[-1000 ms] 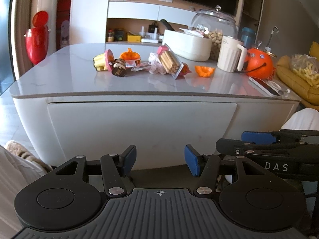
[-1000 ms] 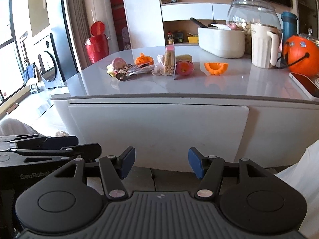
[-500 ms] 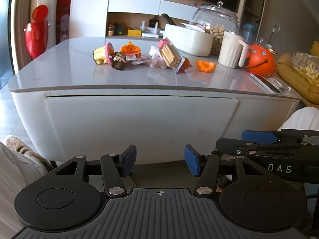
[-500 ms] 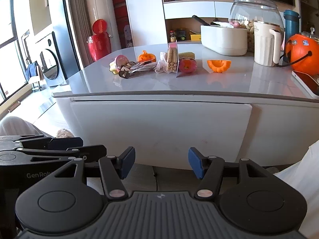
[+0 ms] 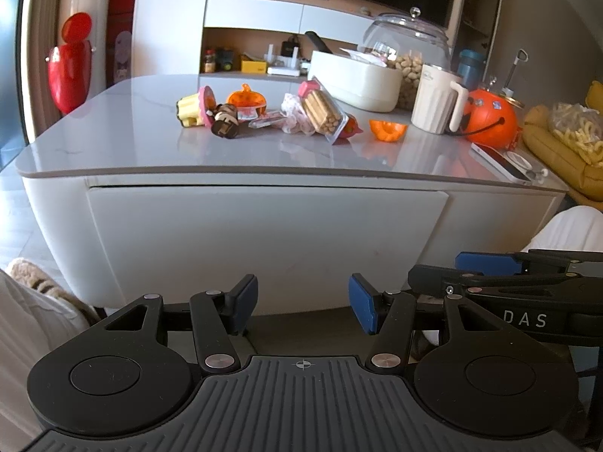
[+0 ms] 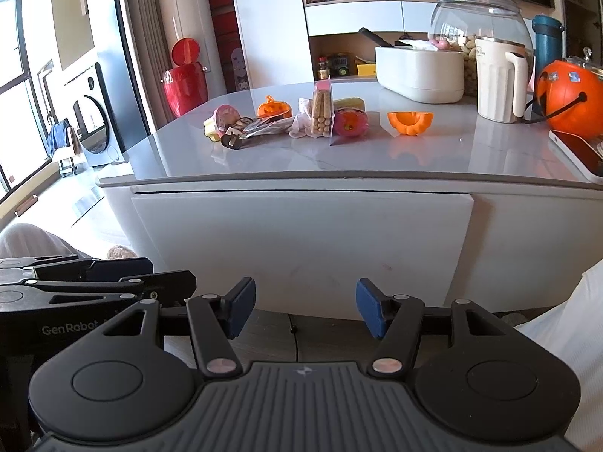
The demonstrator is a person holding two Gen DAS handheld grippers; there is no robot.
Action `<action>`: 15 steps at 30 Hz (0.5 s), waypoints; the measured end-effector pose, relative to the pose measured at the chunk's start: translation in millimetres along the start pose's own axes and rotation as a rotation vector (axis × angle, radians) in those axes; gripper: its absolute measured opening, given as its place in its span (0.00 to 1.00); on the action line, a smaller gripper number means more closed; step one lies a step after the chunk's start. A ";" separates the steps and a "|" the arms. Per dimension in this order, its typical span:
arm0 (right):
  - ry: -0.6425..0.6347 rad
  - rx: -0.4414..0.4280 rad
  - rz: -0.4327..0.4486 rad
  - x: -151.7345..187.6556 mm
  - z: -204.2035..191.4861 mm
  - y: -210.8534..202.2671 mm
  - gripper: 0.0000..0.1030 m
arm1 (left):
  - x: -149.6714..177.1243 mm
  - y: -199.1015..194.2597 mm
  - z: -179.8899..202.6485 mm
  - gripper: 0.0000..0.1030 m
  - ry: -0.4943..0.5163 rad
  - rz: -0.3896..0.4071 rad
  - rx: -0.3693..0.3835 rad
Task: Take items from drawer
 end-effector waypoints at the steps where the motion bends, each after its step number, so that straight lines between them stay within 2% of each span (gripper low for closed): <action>1: 0.000 0.000 0.000 0.0 0.1 0.0 0.58 | 0.0 -0.1 0.0 0.57 0.000 0.000 0.000; 15: -0.001 -0.002 -0.001 -0.1 1.3 0.8 0.58 | -1.7 -1.2 0.3 0.57 0.000 0.003 0.001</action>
Point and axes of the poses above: each gripper's, at about its wrist camera, not at the fingertips, and y roughly the way its jaws point, z to its right, x to its underside, the point moved 6 cm from there along y, roughly the way its jaws point, and after that the axes turned 15 degrees about -x, right-handed, at the moved point
